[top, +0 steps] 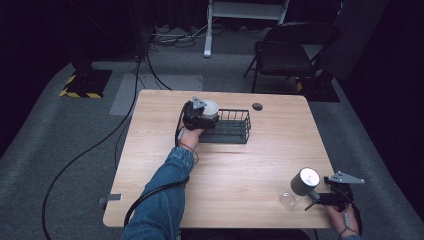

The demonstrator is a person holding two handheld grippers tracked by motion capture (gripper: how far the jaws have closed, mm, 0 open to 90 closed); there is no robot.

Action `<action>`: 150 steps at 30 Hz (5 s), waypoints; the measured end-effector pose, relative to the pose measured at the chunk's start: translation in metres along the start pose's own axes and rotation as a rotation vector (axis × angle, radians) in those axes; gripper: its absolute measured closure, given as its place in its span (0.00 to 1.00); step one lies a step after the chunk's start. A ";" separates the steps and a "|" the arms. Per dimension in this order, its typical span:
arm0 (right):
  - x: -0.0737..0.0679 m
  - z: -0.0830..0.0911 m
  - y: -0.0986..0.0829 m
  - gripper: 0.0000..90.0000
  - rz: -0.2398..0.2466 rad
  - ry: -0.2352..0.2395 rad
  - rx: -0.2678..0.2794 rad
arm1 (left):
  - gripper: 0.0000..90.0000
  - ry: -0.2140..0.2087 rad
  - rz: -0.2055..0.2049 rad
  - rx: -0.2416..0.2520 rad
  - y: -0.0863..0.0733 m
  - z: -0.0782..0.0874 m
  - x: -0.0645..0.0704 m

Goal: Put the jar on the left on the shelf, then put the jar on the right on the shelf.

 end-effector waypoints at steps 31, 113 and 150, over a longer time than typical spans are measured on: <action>0.000 0.000 0.000 0.05 0.000 0.000 0.000 | 0.03 0.018 0.041 -0.014 -0.010 -0.003 0.000; 0.000 0.000 0.000 0.05 -0.001 0.000 0.000 | 0.01 -0.008 -0.071 0.081 -0.028 0.160 0.018; 0.000 0.000 0.000 0.05 0.000 0.000 0.000 | 0.01 0.090 -0.068 -0.008 -0.101 0.202 0.004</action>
Point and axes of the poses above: each handheld gripper's, and its own axes: z roughly backward along the jaws, y roughly out of its top, x roughly to its right, the point moved 1 cm from there along -z, roughly forward along the jaws, and after that the axes turned 4 degrees about z, right-handed, at the moved point
